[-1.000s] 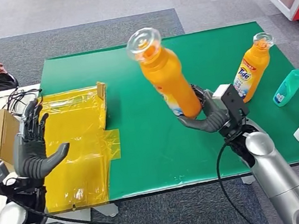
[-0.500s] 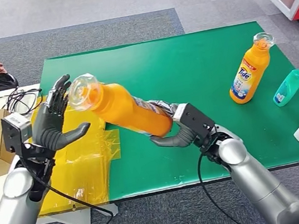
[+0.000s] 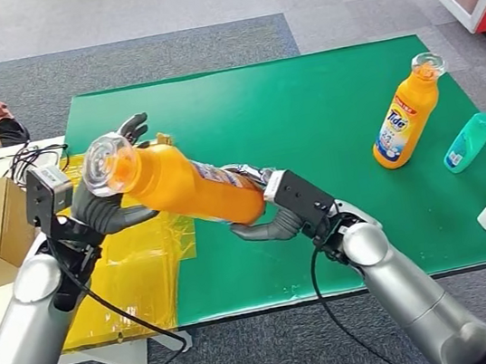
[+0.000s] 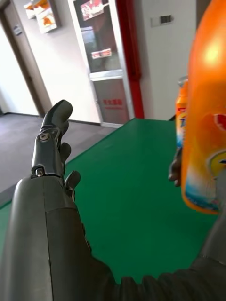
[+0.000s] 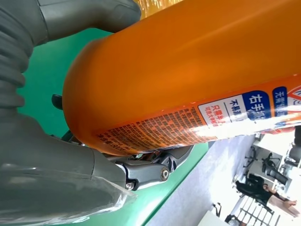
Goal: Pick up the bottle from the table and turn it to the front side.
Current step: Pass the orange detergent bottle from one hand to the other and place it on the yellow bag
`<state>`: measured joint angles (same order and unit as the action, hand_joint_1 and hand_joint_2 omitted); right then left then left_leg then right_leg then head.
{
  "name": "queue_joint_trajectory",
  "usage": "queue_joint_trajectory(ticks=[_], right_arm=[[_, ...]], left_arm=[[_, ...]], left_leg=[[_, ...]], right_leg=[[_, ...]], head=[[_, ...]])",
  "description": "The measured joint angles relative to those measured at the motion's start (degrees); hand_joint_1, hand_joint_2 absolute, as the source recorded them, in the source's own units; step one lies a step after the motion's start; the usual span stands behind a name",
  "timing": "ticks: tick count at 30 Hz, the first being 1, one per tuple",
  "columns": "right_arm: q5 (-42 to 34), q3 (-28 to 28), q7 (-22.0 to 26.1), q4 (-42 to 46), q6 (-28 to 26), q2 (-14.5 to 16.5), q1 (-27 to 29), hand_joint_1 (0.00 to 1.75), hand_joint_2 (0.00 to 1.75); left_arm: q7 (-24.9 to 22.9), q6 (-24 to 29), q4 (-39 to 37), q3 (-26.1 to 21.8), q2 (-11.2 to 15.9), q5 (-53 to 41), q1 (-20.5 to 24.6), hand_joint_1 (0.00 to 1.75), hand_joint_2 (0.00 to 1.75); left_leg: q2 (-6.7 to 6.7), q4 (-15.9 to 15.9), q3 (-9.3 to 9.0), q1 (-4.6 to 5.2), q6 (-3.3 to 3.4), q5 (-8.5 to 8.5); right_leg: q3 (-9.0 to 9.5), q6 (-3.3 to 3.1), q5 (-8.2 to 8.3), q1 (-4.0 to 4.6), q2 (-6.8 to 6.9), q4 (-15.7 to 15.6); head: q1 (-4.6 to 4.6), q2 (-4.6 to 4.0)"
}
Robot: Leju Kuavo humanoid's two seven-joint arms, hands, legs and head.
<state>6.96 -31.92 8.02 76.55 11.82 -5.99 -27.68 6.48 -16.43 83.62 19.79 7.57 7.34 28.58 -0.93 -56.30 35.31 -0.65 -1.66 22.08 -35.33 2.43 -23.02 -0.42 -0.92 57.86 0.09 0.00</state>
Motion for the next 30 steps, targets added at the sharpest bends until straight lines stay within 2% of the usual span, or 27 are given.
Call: queue_joint_trajectory(ticks=[4,15,23,30], right_arm=[[0.3,-0.4,-0.1,-0.8,-0.5,0.5,-1.1,1.75,1.75],[0.7,-0.9,-0.3,-2.9,-1.2,0.7,-2.4,1.75,1.75],[1.6,-0.8,-0.3,-4.5,-2.2,0.9,-2.9,1.75,1.75],[2.8,-0.9,-0.2,-5.0,-2.3,1.8,-2.9,1.75,1.75]], left_arm=[[-1.3,-2.1,0.0,1.8,-0.4,3.8,0.6,0.00,1.75],[-1.1,-3.6,0.2,4.0,-0.5,5.8,0.6,0.00,1.75],[-0.9,-2.1,2.6,6.3,-1.7,6.4,-1.9,0.00,1.75],[-1.9,-0.1,2.9,7.5,-2.7,6.2,-0.7,0.00,1.75]], left_leg=[[0.00,0.0,0.00,0.00,0.00,0.00],[0.00,0.0,0.01,0.01,0.00,0.00],[0.00,0.0,0.03,0.04,0.00,0.00],[0.00,0.0,0.03,0.03,-0.01,-0.02]], right_leg=[[0.00,0.00,0.00,-0.01,0.00,0.0],[0.00,0.00,0.00,-0.01,0.00,0.0],[-0.01,0.01,0.00,-0.02,0.00,0.0],[-0.02,0.02,0.02,-0.02,0.00,0.0]], head=[[0.00,0.00],[0.01,0.00],[-0.01,0.00],[0.00,0.00]])
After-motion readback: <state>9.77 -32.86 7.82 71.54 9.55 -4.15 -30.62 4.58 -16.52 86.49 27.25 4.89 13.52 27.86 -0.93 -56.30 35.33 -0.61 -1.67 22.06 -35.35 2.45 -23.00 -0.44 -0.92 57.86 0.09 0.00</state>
